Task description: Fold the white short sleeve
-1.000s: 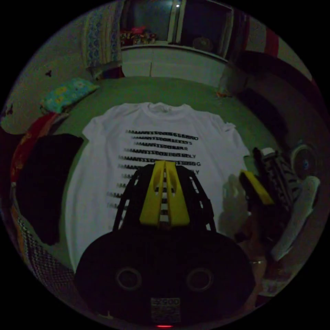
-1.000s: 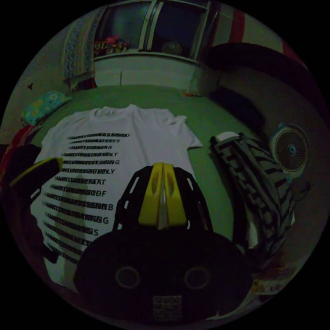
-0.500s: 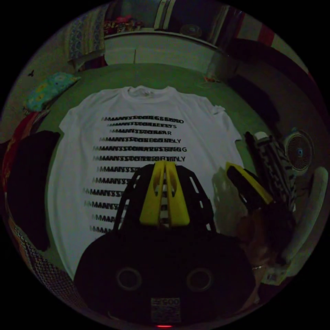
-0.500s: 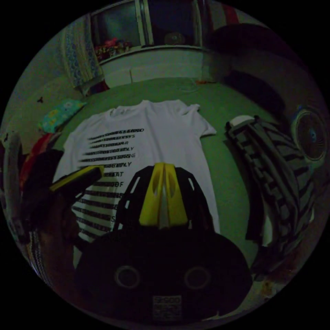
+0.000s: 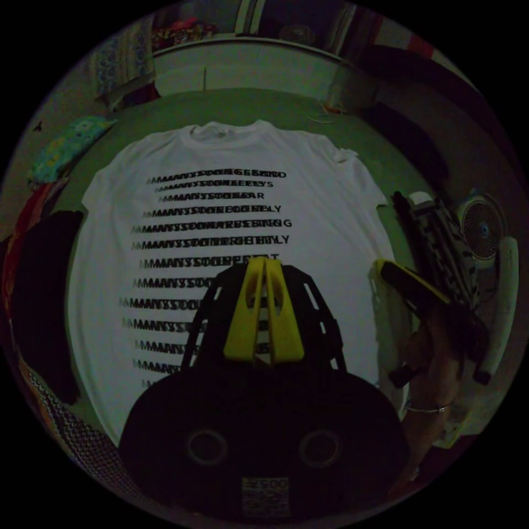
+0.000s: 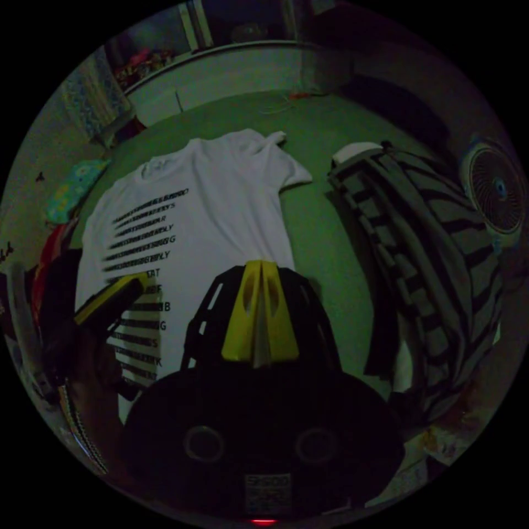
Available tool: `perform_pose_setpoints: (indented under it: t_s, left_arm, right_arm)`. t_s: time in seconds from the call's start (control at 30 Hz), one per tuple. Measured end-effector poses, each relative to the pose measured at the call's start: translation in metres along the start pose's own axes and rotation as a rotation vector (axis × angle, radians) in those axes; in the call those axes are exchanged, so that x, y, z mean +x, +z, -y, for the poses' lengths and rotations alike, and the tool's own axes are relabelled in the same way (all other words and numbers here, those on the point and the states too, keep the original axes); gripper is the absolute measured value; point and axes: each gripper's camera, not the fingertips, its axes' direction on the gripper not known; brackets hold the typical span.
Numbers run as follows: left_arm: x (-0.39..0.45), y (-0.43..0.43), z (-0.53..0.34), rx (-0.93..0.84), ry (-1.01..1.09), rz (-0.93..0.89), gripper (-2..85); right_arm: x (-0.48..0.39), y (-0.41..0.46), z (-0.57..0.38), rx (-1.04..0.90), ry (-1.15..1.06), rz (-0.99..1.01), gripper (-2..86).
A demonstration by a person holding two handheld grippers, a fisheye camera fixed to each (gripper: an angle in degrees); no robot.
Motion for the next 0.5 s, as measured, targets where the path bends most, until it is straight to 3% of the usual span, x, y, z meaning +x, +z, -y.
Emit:
perform_pose_setpoints:
  t_s: [0.17, 0.33, 0.5]
  left_arm:
    - [-0.003, 0.011, 0.017, -0.014, 0.013, -0.011, -0.5]
    - [-0.007, 0.016, 0.033, -0.028, 0.023, -0.041, -0.5]
    - [-0.012, 0.016, 0.048, -0.017, 0.044, -0.024, -0.5]
  right_arm:
    - [0.020, -0.020, 0.026, 0.131, 0.063, -0.003, -0.4]
    - [0.023, -0.005, 0.062, -0.024, -0.002, -0.002, -0.4]
    - [0.031, -0.020, 0.097, 0.038, 0.061, -0.159, -0.7]
